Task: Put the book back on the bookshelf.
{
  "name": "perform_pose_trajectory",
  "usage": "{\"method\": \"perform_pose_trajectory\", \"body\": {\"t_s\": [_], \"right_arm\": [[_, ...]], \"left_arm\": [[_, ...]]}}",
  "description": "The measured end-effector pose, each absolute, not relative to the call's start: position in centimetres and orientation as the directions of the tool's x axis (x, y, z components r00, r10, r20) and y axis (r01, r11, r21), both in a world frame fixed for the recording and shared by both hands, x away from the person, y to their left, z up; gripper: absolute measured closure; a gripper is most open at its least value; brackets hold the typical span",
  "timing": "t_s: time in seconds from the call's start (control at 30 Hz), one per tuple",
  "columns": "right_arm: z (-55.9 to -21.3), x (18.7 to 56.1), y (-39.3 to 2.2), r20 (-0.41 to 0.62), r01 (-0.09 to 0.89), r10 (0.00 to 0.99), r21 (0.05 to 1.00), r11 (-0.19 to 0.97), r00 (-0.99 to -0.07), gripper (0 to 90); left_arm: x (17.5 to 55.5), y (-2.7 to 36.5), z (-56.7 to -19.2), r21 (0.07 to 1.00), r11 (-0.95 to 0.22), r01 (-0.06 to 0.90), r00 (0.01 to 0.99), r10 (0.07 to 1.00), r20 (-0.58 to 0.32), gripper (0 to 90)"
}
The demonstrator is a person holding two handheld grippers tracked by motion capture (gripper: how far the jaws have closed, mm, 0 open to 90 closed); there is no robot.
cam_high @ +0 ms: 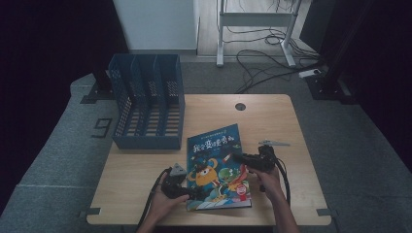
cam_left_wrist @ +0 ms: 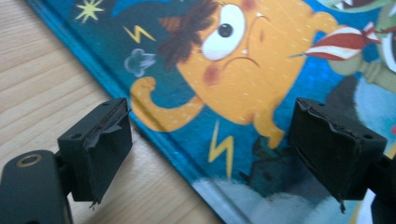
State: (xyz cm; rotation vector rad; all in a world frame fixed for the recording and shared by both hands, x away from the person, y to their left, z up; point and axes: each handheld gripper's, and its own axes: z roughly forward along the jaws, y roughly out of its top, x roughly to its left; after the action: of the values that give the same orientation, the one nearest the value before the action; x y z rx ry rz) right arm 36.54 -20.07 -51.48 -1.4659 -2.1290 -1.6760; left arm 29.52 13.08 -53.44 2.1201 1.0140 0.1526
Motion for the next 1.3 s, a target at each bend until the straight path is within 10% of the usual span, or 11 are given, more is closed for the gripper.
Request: {"method": "perform_pose_trajectory", "body": {"t_s": [1.3], "right_arm": [[-51.1,36.2,-20.9,0.565,0.691,0.629,0.721,-0.060,-0.534,69.5]], "left_arm": [[27.3,12.4,-53.3,0.681,-0.439,0.586,0.700,0.698,-0.152,10.8]]}}
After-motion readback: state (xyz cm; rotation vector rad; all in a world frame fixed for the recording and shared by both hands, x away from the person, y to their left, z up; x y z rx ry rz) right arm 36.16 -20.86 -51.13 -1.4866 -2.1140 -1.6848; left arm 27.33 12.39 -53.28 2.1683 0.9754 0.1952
